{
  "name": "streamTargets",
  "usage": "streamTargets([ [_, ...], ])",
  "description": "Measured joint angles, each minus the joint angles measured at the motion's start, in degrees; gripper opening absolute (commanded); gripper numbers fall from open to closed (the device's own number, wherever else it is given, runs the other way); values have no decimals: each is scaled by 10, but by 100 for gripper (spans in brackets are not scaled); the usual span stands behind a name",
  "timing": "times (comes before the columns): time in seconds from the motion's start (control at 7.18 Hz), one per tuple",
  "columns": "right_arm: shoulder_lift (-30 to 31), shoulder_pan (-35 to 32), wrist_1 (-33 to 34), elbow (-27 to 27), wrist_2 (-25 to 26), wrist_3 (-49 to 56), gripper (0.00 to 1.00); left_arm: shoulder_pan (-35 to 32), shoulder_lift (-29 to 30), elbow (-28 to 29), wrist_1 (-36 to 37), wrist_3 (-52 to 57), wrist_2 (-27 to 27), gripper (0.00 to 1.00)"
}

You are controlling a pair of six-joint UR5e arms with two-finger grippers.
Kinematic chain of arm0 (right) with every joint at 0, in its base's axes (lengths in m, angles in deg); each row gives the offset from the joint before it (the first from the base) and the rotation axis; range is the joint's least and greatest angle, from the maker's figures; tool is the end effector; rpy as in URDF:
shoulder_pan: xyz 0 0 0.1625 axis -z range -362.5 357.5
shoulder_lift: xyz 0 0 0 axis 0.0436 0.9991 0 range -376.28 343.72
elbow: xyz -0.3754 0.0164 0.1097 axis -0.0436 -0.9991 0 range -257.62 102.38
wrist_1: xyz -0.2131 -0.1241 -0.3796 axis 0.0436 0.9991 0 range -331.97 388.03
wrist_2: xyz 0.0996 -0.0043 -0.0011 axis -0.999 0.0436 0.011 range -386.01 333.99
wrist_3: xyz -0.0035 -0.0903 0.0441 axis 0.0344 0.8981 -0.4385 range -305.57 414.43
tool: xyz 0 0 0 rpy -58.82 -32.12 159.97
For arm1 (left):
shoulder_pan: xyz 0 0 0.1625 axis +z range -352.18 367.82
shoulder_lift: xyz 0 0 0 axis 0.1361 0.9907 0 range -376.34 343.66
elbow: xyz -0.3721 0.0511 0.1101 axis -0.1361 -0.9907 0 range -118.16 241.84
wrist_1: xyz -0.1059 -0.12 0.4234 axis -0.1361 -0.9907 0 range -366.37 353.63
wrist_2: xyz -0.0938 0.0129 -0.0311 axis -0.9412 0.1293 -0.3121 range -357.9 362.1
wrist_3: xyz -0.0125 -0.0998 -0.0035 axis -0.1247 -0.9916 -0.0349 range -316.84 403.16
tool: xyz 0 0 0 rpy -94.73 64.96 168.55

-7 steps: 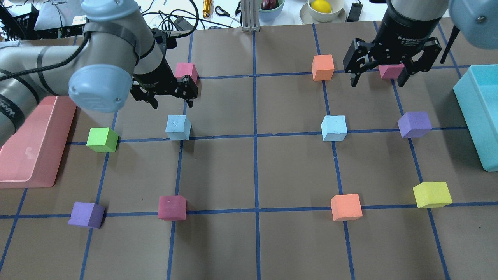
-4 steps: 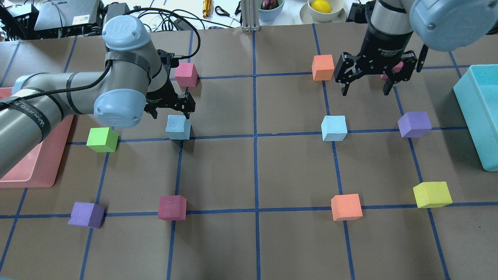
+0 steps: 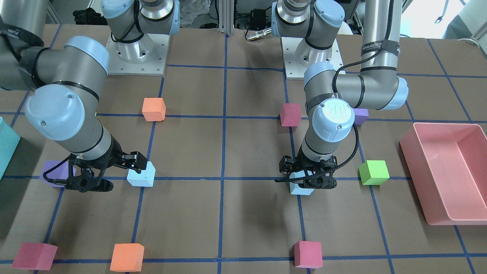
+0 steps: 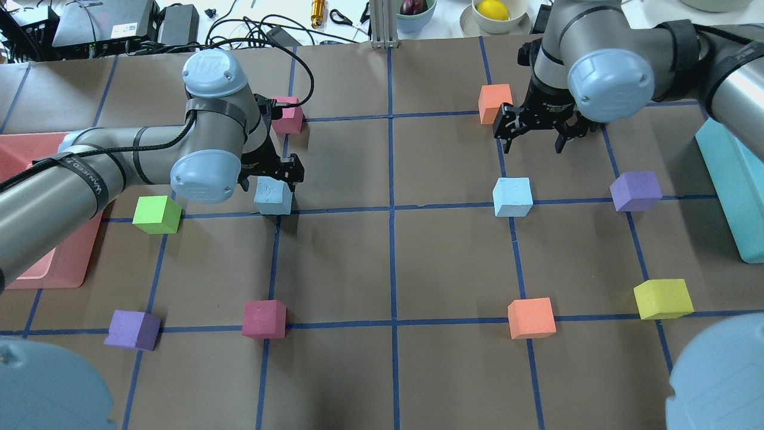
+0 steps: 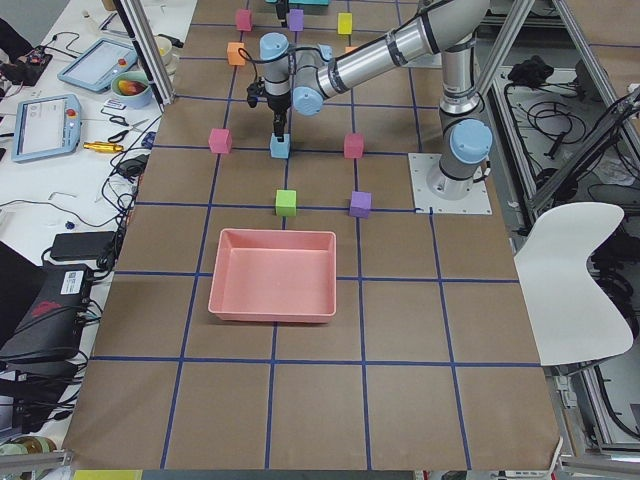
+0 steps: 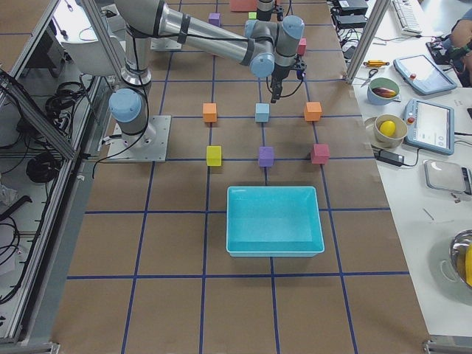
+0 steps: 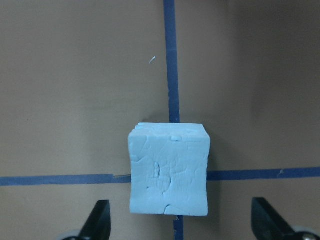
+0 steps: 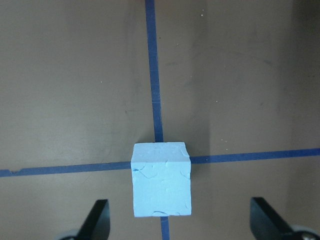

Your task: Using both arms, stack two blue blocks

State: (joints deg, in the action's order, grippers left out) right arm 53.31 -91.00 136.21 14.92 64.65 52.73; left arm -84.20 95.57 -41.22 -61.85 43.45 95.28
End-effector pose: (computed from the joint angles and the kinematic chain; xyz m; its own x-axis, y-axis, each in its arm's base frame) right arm 0.1156 -0.6291 0.2522 -0.9984 0.0547 0.0139 0.0557 0.9950 0.0828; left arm -0.1488 -0.5944 0.1764 -0.9976 0.0407 -0.0554 0.0403 0.9992 0.0082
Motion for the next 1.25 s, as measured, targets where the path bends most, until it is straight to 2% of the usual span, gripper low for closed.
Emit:
streamTargets([
  [0.56,-26,0,51,71,-6,-7,100,0,30,-1,43,3,1,100],
  [0.84,-38,0,54,80,-7,-7,100,0,33,-3,47,3,1,99],
  [0.97,-44,0,57,81,-7,-7,80,0,35,-3,48,2,1,83],
  [1.11,-49,0,65,81,-7,-7,56,0,37,-4,49,1,2,73],
  [1.25,-52,0,75,81,-7,-8,17,0,38,-4,49,2,2,69],
])
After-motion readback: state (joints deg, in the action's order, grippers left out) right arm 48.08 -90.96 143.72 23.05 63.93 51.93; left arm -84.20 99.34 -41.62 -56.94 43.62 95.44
